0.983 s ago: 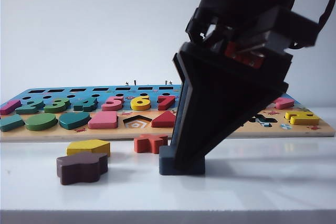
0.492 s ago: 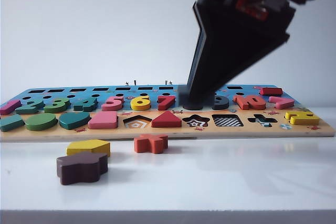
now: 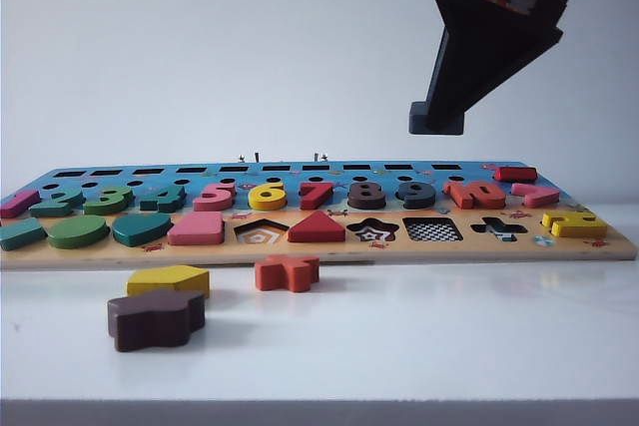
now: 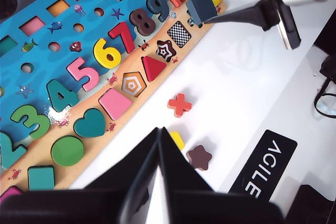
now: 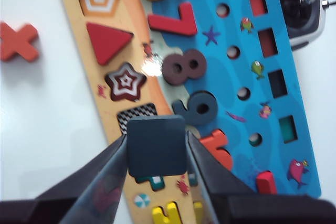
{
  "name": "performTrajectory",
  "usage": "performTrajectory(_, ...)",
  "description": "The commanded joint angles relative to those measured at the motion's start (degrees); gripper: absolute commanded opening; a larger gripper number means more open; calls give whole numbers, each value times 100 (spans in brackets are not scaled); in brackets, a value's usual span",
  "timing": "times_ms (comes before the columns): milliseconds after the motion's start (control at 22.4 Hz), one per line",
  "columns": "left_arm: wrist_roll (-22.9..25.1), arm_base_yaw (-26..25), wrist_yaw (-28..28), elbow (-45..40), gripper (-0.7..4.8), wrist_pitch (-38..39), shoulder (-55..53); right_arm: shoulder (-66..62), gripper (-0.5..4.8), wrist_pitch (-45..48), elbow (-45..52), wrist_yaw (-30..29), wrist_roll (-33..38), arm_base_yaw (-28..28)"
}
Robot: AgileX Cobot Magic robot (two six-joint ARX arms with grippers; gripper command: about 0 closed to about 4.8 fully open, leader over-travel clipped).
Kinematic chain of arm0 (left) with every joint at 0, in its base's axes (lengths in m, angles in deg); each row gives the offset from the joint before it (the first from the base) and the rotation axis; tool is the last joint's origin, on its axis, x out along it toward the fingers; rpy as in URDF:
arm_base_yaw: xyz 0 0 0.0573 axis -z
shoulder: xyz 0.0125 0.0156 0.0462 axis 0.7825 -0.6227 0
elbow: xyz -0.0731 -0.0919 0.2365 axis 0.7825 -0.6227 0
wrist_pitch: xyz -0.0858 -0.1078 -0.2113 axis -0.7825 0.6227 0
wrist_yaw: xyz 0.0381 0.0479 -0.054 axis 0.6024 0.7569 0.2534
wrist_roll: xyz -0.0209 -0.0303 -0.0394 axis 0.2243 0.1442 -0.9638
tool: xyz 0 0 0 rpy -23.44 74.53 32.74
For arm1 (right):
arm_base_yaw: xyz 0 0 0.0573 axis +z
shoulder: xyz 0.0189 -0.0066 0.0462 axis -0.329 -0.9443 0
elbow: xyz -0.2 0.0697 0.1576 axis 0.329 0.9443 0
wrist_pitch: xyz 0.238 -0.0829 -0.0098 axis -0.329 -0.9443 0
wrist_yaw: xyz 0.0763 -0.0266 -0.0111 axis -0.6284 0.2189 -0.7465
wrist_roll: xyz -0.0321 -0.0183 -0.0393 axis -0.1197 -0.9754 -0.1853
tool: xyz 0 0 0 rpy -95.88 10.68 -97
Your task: Insert the cube into the slot.
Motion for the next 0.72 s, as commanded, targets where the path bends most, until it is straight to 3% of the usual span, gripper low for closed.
performTrajectory(45,24,7,-48,15,17,-114,-4,26,143,20,-26,-382,-466,-175)
performTrajectory(268,22,7,-48,15,17,-116,-4,26,126,15,-26,-872,-837,-173)
performTrajectory(447,22,7,-48,15,17,-118,-4,-7,121,81,-20,-898,-1217,-243)
performTrajectory(715,13,7,-50,15,17,-240,-2,-212,121,219,-20,-898,-1246,-350)
